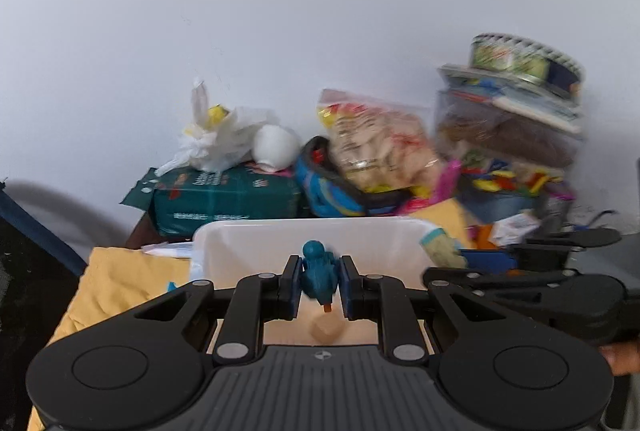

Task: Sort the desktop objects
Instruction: 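Carry both toys over the white bin and open both tools, then grasp a green brick with the right tool while the left grasps a blue brick, then carry both bricks over the white bin and open both tools, then move both tools back to the blanket, left tool to a blue angled brick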

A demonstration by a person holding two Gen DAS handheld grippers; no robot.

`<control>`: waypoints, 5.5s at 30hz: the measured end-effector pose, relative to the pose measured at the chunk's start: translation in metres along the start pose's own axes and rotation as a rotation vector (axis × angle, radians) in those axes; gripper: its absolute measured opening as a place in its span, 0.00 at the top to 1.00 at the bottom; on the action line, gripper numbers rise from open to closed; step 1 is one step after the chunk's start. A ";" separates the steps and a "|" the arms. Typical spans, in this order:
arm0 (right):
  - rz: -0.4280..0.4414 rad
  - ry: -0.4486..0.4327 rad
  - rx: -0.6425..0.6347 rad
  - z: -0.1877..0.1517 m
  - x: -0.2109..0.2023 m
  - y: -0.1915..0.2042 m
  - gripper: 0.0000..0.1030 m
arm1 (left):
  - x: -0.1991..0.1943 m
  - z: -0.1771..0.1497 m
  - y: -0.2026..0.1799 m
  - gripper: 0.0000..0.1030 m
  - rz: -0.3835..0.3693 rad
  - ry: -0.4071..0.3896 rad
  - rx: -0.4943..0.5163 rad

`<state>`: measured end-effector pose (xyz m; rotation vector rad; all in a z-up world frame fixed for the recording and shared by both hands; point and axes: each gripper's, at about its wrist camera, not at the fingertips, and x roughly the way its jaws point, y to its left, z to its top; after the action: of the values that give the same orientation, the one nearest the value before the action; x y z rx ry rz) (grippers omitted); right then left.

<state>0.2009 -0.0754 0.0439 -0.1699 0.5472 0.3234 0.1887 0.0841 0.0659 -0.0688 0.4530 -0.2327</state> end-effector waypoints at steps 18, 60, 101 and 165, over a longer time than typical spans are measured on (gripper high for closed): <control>0.062 -0.052 0.052 -0.038 -0.074 0.009 0.32 | -0.063 -0.039 -0.019 0.20 0.088 0.076 0.018; 0.106 0.262 -0.103 -0.194 -0.168 0.025 0.29 | -0.134 -0.213 -0.029 0.54 -0.142 0.506 -0.275; 0.229 0.451 -0.284 -0.227 -0.164 0.048 0.51 | -0.127 -0.222 -0.066 0.73 -0.140 0.526 0.018; 0.097 0.174 0.012 -0.124 -0.112 0.026 0.34 | -0.100 -0.151 -0.048 0.33 0.012 0.355 0.040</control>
<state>0.0419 -0.1103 -0.0028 -0.1611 0.7305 0.4020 0.0246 0.0590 -0.0208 0.0155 0.8011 -0.2433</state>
